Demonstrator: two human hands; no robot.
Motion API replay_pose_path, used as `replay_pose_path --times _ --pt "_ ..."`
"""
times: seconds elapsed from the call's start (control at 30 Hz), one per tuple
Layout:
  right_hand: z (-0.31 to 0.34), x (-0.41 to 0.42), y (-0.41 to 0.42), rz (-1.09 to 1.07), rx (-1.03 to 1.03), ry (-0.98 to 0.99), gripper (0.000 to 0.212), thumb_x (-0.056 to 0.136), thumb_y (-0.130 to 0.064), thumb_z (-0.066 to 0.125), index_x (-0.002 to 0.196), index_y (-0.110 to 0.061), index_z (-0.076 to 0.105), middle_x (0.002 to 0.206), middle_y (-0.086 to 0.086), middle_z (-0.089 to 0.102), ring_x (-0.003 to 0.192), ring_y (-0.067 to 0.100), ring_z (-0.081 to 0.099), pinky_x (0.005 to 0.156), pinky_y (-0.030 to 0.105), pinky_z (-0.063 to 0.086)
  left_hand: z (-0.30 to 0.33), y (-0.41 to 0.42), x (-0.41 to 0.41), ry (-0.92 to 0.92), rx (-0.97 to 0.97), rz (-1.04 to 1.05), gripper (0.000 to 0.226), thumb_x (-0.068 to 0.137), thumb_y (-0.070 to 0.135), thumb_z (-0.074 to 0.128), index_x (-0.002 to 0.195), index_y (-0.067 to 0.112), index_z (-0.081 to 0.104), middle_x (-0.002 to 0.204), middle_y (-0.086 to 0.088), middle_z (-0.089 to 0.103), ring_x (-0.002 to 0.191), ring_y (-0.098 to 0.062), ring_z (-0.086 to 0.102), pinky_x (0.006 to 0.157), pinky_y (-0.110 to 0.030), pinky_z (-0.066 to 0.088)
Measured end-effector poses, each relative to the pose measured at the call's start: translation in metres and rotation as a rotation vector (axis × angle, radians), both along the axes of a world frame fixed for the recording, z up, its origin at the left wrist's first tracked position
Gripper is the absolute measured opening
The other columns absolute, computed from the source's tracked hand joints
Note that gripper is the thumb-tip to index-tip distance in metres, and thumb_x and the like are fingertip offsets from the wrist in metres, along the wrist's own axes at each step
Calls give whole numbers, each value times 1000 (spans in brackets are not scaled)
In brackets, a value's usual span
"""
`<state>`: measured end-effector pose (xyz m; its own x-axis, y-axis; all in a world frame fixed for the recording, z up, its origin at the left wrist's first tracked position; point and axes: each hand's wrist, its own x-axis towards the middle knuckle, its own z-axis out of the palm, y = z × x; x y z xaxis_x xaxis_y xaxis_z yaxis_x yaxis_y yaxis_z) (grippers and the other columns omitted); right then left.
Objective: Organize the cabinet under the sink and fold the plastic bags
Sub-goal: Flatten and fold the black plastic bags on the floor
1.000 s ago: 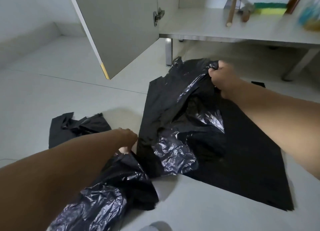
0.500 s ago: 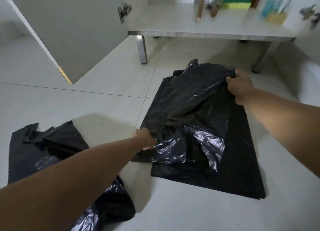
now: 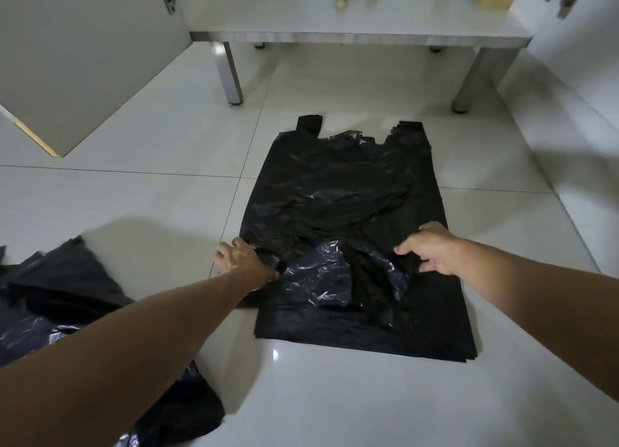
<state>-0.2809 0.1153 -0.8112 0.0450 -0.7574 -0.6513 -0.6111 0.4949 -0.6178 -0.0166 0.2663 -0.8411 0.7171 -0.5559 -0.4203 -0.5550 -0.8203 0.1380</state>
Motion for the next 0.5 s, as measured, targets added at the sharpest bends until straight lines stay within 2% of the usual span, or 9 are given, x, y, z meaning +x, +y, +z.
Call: replay_pose_path --times 0.07,0.17,0.2,0.27,0.33,0.4,0.43,0.5 --pt "-5 -3 -5 -40 -69 -9 72 80 -1 77 142 -5 42 128 13 54 117 31 54 83 41 51 0 0 3 31 -45 27 107 62 47 87 139 5 26 135 -17 34 127 -35 40 103 -40 39" --pt "-3 -8 -17 -80 -259 31 62 80 -8 79 135 -10 52 114 9 59 89 23 57 62 28 45 1 -1 3 90 -138 66 97 62 35 90 133 6 31 128 -16 42 120 -33 48 96 -40 45" --pt "-3 -10 -21 -96 -316 55 61 79 -11 80 134 -11 54 115 8 60 86 21 56 64 27 47 2 -2 3 95 -155 68 90 64 32 90 130 7 35 124 -15 48 116 -32 51 93 -39 47" --pt "-2 -13 -25 -127 -370 69 56 79 -18 81 130 -11 58 123 9 63 101 24 61 86 33 52 7 -5 1 71 -142 47 72 68 33 86 123 10 45 116 -12 58 106 -31 58 88 -37 51" --pt "1 -16 -22 -142 -271 -10 61 70 -30 87 122 -9 62 118 9 67 106 28 64 96 37 52 14 -11 -1 93 -161 38 49 74 33 81 111 10 59 105 -11 64 96 -30 62 82 -35 53" --pt "0 -18 -17 -79 -102 -51 75 53 -33 93 116 -7 64 110 10 70 99 31 67 94 41 54 20 -18 -3 186 -223 66 29 81 28 74 100 8 67 95 -12 65 87 -29 62 78 -33 53" --pt "2 -19 -14 -23 -71 -29 69 52 -27 94 112 -6 65 107 11 70 96 31 67 92 42 55 24 -23 -4 230 -252 89 26 83 26 72 99 5 67 93 -13 65 86 -29 62 79 -34 54" --pt "7 -17 -15 15 -123 55 51 64 -13 89 108 -5 64 104 13 69 94 32 66 88 41 56 33 -32 -5 325 -354 171 24 85 22 70 100 3 68 96 -15 67 86 -31 65 78 -38 57"
